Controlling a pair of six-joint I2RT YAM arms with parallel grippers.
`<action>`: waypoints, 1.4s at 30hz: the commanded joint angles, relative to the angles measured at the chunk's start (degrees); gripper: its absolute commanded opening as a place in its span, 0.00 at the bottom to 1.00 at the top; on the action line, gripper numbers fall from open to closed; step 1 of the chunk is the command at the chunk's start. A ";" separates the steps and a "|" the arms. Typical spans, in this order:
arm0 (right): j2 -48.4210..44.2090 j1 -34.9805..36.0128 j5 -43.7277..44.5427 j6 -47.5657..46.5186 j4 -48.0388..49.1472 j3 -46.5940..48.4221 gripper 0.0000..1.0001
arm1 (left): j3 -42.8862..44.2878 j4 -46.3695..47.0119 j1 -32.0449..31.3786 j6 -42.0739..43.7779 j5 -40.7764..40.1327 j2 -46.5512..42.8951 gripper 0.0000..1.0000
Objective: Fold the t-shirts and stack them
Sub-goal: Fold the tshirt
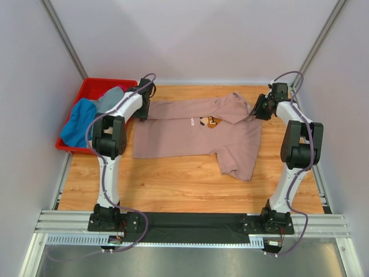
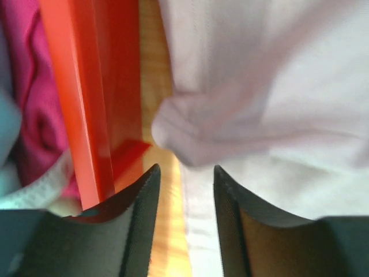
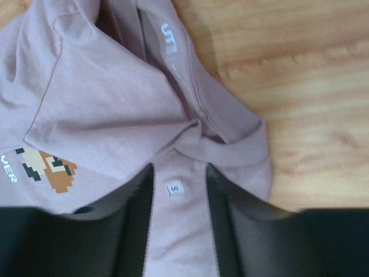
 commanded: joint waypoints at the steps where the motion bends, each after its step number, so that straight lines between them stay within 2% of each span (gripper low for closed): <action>1: -5.63 -0.64 4.38 3.61 -7.53 1.81 0.47 | 2.87 -2.37 -1.74 -5.73 1.40 -7.61 0.50; 2: -5.72 -0.73 5.35 4.22 -9.46 2.42 0.48 | 2.87 -2.37 -2.01 -6.70 1.15 -8.24 0.55; 7: -7.30 -0.99 9.23 6.24 -19.32 1.47 0.55 | 3.66 -5.88 -3.24 -13.81 2.28 -10.17 0.56; 11: -8.53 -0.99 7.74 8.53 -22.22 -3.26 0.59 | -1.42 -4.83 -3.51 -18.56 11.31 -12.11 0.54; 13: -9.67 -0.99 7.48 9.93 -21.44 -6.17 0.58 | -5.29 -4.30 -3.51 -19.80 14.05 -12.90 0.53; 16: -10.99 -0.64 6.67 12.04 -17.23 -11.71 0.54 | -9.68 -3.08 -3.59 -21.12 18.97 -13.34 0.53; 21: -8.28 -0.64 10.63 13.28 -14.85 -13.92 0.45 | -13.65 -2.10 -3.60 -21.56 21.70 -11.77 0.52; 24: -6.87 -0.64 13.35 13.98 -15.98 -13.74 0.26 | -14.88 -2.98 -3.60 -22.96 22.32 -10.18 0.52; 25: -6.78 -0.64 16.41 14.42 -16.77 -13.92 0.14 | -15.23 -3.24 -3.60 -23.31 23.80 -9.91 0.52; 28: -7.39 -0.99 19.41 14.86 -20.20 -14.96 0.01 | -16.64 -4.74 -3.60 -25.16 24.69 -9.21 0.52; 38: -18.37 -5.56 24.70 15.30 -25.39 -23.58 0.00 | -25.68 -7.37 -5.62 -29.90 27.24 -13.34 0.52; 42: -21.62 -6.27 25.66 15.83 -27.32 -24.38 0.02 | -24.47 -11.32 -6.41 -30.00 26.02 -14.39 0.53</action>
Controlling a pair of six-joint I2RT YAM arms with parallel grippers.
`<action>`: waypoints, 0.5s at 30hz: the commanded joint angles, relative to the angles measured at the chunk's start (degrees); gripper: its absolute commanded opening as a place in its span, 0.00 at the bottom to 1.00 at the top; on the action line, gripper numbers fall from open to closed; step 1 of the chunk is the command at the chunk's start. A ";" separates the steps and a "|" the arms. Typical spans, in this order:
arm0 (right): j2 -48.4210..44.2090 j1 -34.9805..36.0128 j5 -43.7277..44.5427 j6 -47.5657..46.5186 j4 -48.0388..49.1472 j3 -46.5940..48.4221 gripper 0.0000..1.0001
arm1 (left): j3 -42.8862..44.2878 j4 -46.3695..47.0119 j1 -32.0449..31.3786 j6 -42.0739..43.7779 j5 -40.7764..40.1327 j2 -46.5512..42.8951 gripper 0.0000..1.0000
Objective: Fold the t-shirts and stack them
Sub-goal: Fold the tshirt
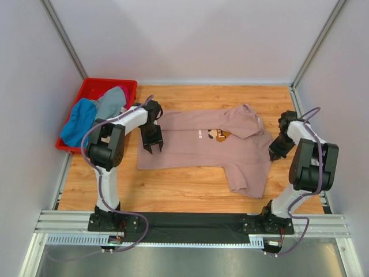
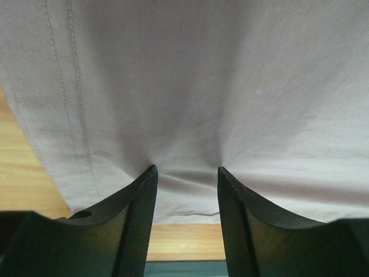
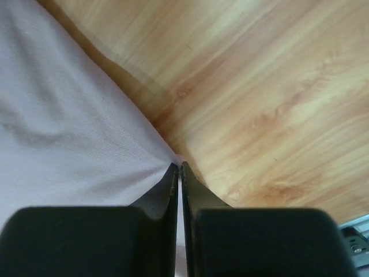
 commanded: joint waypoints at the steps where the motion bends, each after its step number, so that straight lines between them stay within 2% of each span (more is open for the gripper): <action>1: -5.06 -0.45 3.72 0.72 -2.14 0.30 0.10 | 0.84 -5.80 -0.44 -1.26 -1.82 -1.37 0.54; 4: -5.77 -0.28 3.02 -1.20 -3.90 5.19 0.31 | 7.43 -9.76 -0.44 -0.03 -3.93 -1.98 0.55; 7: -4.64 -0.19 -0.39 -3.05 -4.35 13.62 0.42 | 17.61 -11.61 0.43 1.46 -7.53 -0.85 0.57; 8: -3.85 -0.02 -2.15 -4.97 -3.47 15.84 0.43 | 22.60 -11.61 1.05 1.64 -7.98 0.03 0.57; 10: 0.01 0.51 -4.01 -6.48 -0.31 19.97 0.46 | 26.85 -11.17 3.42 1.91 -7.73 3.45 0.56; 13: 8.09 1.74 -14.78 -12.62 4.44 29.89 0.48 | 36.60 -13.18 6.23 2.17 -8.67 10.57 0.52; 15: 13.10 2.01 -17.54 -18.33 4.27 38.94 0.48 | 41.01 -12.94 7.46 3.13 -9.22 14.35 0.51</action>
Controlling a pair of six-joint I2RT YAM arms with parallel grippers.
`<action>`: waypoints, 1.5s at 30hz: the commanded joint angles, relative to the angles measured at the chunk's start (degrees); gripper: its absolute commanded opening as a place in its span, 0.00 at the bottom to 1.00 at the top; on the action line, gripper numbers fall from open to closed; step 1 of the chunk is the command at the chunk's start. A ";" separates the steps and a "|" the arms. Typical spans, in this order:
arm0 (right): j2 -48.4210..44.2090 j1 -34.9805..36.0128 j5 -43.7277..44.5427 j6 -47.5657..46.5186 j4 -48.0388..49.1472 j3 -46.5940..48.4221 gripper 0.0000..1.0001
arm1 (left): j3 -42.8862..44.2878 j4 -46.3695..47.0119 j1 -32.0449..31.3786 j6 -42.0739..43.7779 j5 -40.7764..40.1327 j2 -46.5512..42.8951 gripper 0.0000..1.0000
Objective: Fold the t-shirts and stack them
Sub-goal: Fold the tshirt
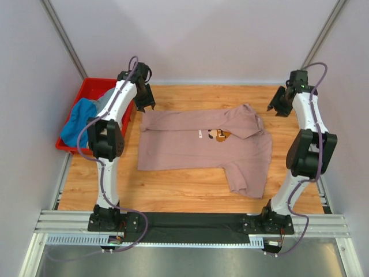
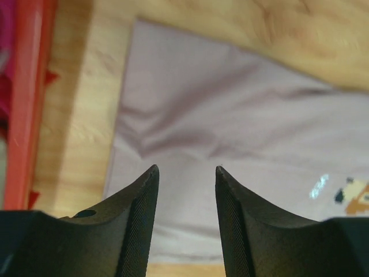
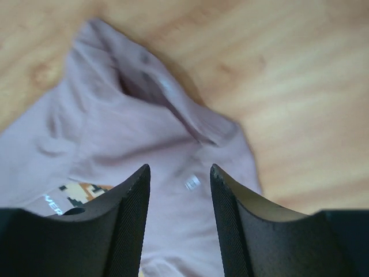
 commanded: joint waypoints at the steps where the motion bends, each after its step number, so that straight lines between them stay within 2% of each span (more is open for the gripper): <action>1: 11.75 1.16 -13.01 -11.17 4.10 11.44 0.48 | 3.97 -1.42 2.64 2.61 -1.99 7.39 0.50; 3: 15.38 1.16 -15.15 -13.81 2.34 19.42 0.48 | 2.75 3.41 3.86 3.06 -0.41 8.36 0.49; 6: 20.48 1.24 -17.09 -15.84 2.07 25.16 0.48 | 1.43 8.61 4.57 4.28 1.45 9.06 0.48; 11: 25.05 2.47 -18.76 -19.01 4.35 28.08 0.50 | 4.85 7.21 4.57 7.01 -5.14 12.75 0.48; 21: 30.07 6.07 -18.41 -21.21 11.91 31.68 0.50 | 2.66 10.81 4.49 11.41 -6.90 14.51 0.49; 37: 36.67 10.12 -3.74 -29.73 11.38 35.20 0.43 | 3.53 13.27 4.49 14.22 -6.64 16.97 0.50; 40: 36.84 10.12 -0.13 -29.47 12.87 35.29 0.35 | 4.24 13.28 4.57 14.40 -6.90 17.41 0.46; 41: 36.93 10.12 0.39 -29.12 13.23 35.38 0.32 | 4.50 13.19 4.49 14.48 -6.82 17.85 0.37; 43: 37.11 10.12 0.40 -28.51 14.37 35.64 0.20 | 5.55 12.58 4.57 14.40 -6.90 18.38 0.26; 44: 37.19 10.03 0.31 -27.63 14.72 35.73 0.15 | 5.82 12.31 4.57 14.40 -6.99 18.82 0.15; 45: 37.37 10.12 0.31 -27.02 14.81 35.90 0.08 | 5.91 12.22 4.57 14.31 -7.16 18.82 0.10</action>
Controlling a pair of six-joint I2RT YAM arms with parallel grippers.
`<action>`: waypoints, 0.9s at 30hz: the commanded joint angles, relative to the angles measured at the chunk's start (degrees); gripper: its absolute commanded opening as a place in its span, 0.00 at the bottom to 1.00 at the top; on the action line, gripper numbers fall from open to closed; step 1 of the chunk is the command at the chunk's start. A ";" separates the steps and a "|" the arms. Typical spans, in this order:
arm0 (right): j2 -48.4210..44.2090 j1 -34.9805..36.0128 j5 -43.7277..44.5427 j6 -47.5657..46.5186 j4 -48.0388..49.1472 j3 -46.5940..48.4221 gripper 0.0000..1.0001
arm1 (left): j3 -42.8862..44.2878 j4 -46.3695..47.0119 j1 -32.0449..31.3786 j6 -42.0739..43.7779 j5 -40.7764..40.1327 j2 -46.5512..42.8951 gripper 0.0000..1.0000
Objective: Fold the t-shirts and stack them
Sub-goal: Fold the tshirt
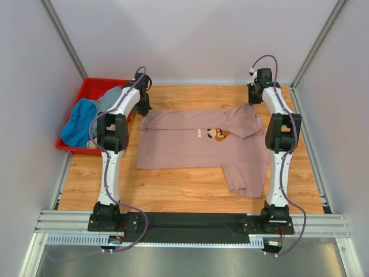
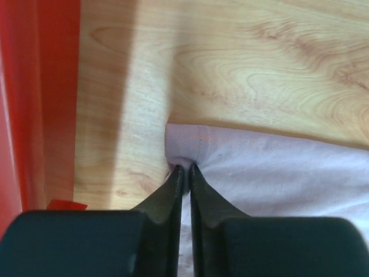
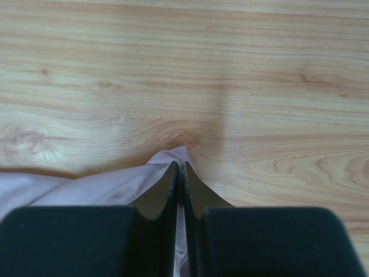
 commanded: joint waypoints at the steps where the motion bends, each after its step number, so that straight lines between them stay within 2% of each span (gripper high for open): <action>1: 0.69 0.11 2.54 1.49 3.78 3.32 0.05 | 1.69 -0.06 0.36 0.98 -1.24 2.23 0.05; 2: 0.70 0.02 2.19 2.45 4.04 3.49 0.04 | 1.69 -0.06 0.36 0.89 -1.24 2.14 0.00; 3: 0.70 -0.24 1.84 4.38 4.21 3.49 0.01 | 1.69 -0.06 0.44 0.45 -1.50 2.14 0.00; 9: -0.09 -5.41 -7.72 19.83 8.78 -0.80 0.00 | 1.69 -0.85 1.23 -1.75 -1.86 2.32 0.00; 15: -2.64 -11.22 -17.47 32.94 18.71 -9.76 0.00 | 3.01 -2.08 1.50 -2.54 -2.03 3.11 0.00; 20: -2.64 -14.48 -24.87 44.28 26.53 -13.11 0.00 | 3.01 -2.44 1.50 -2.98 -2.65 3.11 0.00; 22: -3.00 -16.06 -29.35 51.28 33.55 -16.52 0.00 | 2.92 -2.70 1.59 -3.24 -2.91 3.11 0.00; 24: -3.52 -17.11 -31.73 54.04 38.64 -18.21 0.00 | 2.92 -2.79 1.76 -3.42 -2.74 3.20 0.00; 27: -1.95 -16.85 -35.59 54.40 37.35 -15.06 0.00 | 3.71 -3.32 1.94 -3.68 -2.65 3.72 0.00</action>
